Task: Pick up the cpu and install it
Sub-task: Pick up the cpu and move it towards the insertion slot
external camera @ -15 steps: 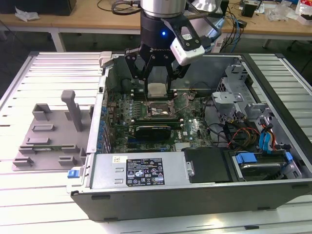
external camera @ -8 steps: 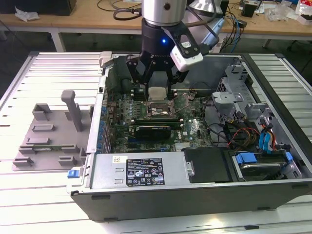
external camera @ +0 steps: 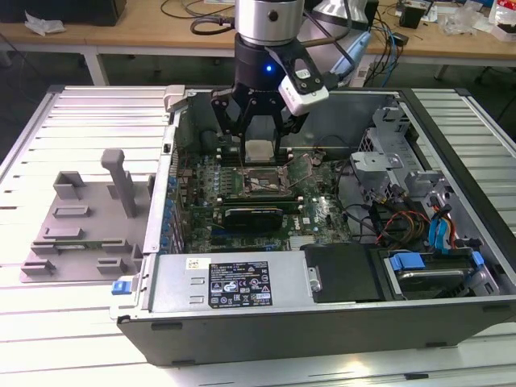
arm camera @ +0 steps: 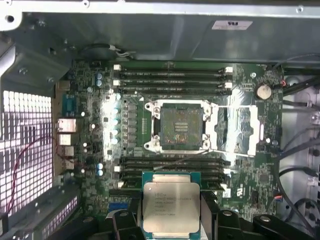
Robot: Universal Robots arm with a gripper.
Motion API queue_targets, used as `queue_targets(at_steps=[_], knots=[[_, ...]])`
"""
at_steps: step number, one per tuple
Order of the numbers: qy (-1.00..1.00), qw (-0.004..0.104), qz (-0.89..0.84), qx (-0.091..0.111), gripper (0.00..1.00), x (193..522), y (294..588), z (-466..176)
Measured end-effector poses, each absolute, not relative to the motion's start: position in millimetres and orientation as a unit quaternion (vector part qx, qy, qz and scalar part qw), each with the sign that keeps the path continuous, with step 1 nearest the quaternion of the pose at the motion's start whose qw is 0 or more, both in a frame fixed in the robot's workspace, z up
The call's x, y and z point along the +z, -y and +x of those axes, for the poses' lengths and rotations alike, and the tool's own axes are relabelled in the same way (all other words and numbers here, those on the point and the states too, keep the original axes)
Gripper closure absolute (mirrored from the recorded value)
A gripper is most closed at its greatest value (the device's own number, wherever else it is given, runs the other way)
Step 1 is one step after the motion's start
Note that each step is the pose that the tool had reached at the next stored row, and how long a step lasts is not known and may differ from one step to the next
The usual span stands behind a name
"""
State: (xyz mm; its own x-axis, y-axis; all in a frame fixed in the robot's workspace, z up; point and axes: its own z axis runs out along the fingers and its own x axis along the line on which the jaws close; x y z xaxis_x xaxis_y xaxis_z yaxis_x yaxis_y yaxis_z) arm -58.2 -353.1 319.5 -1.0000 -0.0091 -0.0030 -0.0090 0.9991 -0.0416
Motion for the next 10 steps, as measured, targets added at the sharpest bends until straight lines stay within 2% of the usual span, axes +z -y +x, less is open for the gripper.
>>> queue_targets(at_steps=[10], knots=[[-1.000,0.002,-0.004,-0.021,0.45,304,330,-41]])
